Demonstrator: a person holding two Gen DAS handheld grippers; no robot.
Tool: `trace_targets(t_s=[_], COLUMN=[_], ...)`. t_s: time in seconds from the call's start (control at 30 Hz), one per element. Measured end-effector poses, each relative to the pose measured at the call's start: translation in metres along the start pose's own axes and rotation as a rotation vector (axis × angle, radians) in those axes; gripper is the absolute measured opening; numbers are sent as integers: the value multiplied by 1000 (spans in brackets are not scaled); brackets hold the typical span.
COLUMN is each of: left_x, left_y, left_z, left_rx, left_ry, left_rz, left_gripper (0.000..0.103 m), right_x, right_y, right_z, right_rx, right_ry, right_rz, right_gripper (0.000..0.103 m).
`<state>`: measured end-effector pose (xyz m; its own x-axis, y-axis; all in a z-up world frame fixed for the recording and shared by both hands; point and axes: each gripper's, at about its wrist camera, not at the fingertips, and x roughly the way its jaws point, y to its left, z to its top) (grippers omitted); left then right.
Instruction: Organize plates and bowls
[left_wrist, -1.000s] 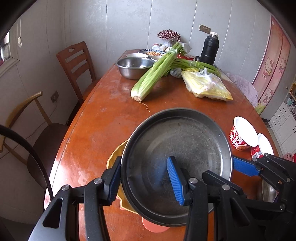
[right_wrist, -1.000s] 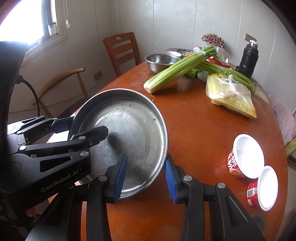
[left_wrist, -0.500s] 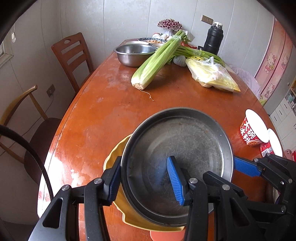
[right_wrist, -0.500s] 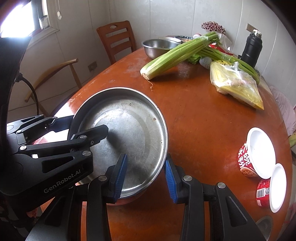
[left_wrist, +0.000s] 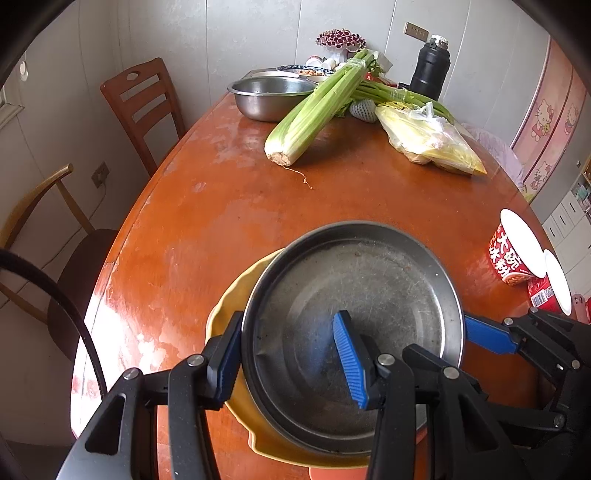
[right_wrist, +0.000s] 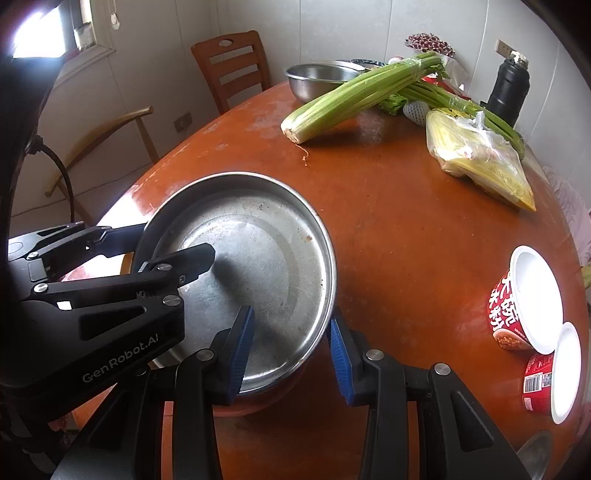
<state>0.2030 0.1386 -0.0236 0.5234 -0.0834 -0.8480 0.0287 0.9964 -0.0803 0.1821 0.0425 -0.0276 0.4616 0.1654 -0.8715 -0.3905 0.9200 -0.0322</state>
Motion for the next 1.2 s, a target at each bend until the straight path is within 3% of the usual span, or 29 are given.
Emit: trace_targets(t_s=[0.77, 0.97, 1.2], left_x=[-25, -27, -10], left_y=[19, 46, 56], left_z=[0, -4, -13], left_rx=[-51, -114, -175], left_ry=[-54, -43, 15], left_rz=[14, 24, -50], left_gripper=[49, 57, 58], right_x=[-9, -23, -15], right_y=[-10, -32, -43], right_z=[-4, -10, -26], right_rx=[37, 138, 223], right_ry=[-47, -56, 6], right_rz=[-21, 37, 104], right_gripper=[43, 55, 56])
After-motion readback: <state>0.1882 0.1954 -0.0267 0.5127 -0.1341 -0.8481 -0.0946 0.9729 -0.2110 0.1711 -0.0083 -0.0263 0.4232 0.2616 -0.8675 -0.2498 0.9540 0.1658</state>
